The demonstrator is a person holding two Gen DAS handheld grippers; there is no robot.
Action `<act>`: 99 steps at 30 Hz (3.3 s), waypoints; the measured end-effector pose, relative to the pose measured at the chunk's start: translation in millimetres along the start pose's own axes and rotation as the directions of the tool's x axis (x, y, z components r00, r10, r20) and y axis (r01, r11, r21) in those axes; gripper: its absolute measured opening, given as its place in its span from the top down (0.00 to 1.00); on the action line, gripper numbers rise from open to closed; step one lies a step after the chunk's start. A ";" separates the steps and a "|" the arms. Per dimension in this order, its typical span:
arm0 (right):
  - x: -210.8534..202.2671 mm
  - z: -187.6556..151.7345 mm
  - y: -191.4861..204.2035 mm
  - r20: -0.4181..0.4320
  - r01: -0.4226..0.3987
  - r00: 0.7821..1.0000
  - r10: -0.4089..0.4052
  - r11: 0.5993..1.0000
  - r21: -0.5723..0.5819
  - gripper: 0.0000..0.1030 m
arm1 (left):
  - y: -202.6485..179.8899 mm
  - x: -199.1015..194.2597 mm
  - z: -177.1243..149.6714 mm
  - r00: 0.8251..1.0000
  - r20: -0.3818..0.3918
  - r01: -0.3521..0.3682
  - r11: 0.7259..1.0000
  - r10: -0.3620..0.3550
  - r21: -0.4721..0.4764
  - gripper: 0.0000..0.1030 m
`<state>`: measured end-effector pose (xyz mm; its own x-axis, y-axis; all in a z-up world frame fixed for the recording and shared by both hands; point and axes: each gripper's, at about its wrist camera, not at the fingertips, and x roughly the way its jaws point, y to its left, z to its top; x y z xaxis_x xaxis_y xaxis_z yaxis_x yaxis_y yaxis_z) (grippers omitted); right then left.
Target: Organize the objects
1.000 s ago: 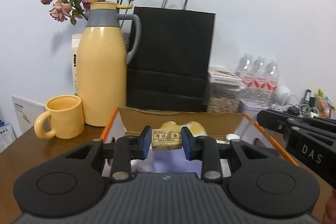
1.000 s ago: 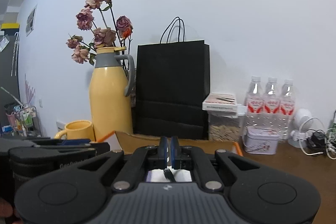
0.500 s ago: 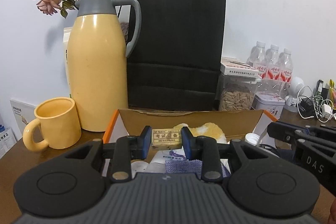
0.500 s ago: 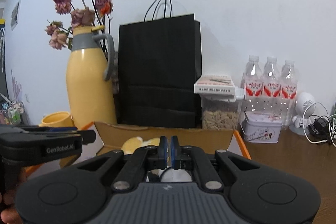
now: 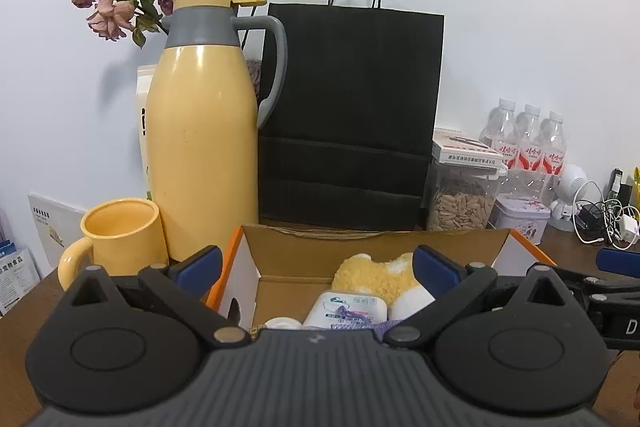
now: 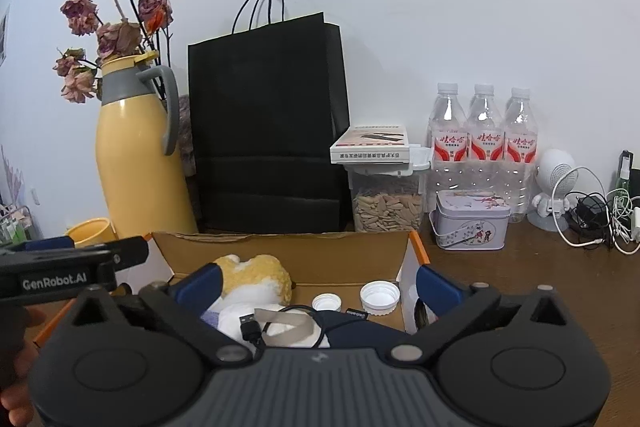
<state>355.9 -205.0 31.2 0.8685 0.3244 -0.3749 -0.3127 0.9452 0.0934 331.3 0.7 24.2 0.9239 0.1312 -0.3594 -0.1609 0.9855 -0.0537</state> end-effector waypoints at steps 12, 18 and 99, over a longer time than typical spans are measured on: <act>-36.3 8.2 13.0 0.025 0.011 1.000 -0.010 0.999 -0.040 0.00 | 9.2 -31.0 5.9 1.000 -0.015 0.027 1.000 -0.027 0.010 0.00; -77.6 4.7 24.4 0.047 0.006 0.999 -0.003 0.998 -0.063 0.00 | 15.3 -71.4 -3.1 0.999 -0.025 0.046 0.999 -0.046 0.019 0.00; -209.7 -86.1 58.3 -0.098 0.018 0.995 -0.022 0.999 -0.038 0.00 | 42.7 -223.7 -83.0 0.989 -0.148 0.025 0.998 -0.015 0.066 0.00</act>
<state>122.4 -221.0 35.8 0.8332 0.2988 -0.4653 -0.3115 0.9488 0.0515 89.0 4.5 25.0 0.8645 0.0995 -0.4926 -0.1148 0.9934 -0.0007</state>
